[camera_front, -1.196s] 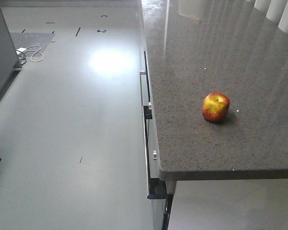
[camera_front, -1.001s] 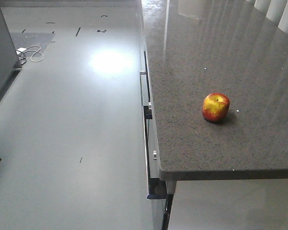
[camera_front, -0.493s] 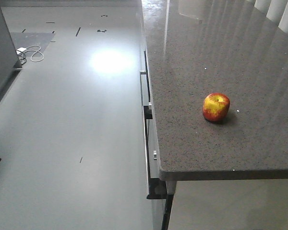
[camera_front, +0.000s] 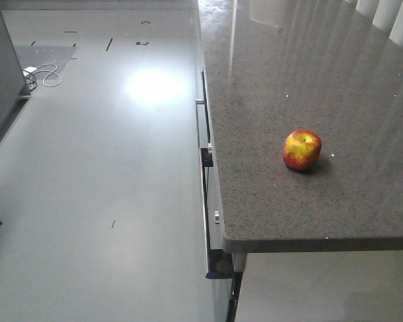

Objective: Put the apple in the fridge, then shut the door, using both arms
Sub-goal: 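Move the right gripper toward the red-yellow apple on the countertop, then lower the right gripper over the apple and close on it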

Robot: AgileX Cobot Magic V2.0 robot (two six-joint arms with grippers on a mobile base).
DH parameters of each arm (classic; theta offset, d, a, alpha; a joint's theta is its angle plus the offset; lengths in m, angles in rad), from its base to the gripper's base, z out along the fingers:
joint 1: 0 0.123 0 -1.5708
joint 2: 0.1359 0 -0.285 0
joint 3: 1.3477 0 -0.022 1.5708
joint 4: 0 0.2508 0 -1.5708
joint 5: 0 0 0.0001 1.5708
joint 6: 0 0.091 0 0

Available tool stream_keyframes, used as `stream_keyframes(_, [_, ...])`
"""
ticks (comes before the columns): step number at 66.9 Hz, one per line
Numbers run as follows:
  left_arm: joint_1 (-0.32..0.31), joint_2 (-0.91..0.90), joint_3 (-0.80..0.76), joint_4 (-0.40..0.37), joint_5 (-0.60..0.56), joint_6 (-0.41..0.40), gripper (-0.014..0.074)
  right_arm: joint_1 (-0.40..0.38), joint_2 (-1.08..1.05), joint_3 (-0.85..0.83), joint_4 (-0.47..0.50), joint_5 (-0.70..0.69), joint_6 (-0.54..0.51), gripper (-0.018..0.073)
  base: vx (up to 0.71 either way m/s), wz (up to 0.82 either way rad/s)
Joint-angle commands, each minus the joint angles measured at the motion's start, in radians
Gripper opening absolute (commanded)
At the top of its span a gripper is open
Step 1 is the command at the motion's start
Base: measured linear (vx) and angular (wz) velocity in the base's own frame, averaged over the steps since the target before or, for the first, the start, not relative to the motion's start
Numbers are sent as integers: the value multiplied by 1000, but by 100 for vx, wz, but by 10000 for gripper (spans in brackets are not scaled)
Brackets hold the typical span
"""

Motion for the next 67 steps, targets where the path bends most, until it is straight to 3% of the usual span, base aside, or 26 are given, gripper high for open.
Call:
stream_keyframes(1, [0, -15, -17, -10, -64, -2, -6, 0, 104, -110, -7, 79, -10, 60, 0, 0])
stream_keyframes(8, [0, -15, -17, -10, -64, -2, -6, 0, 207, -176, -7, 173, -39, 137, 0, 0])
stream_keyframes(19, [0, -15, -17, -10, -64, -2, -6, 0, 340, -237, 16, 241, -135, 353, 0, 0])
stream_keyframes(28, [0, -15, -17, -10, -64, -2, -6, 1, 439, -274, 98, 245, -195, 513, 0, 0])
stream_keyframes(37, [0, -15, -17, -10, -64, -2, -6, 11, 545, -326, 207, 245, -291, 615, 0, 0])
stream_keyframes(44, [0, -15, -17, -10, -64, -2, -6, 73, 641, -378, 208, 246, -299, 634, 0, 0])
stream_keyframes(55, [0, -15, -17, -10, -64, -2, -6, 169, 801, -484, 104, 246, -245, 631, 0, 0])
stream_keyframes(67, [0, -15, -17, -10, -64, -2, -6, 178, 978, -611, 63, 259, -178, 629, 0, 0])
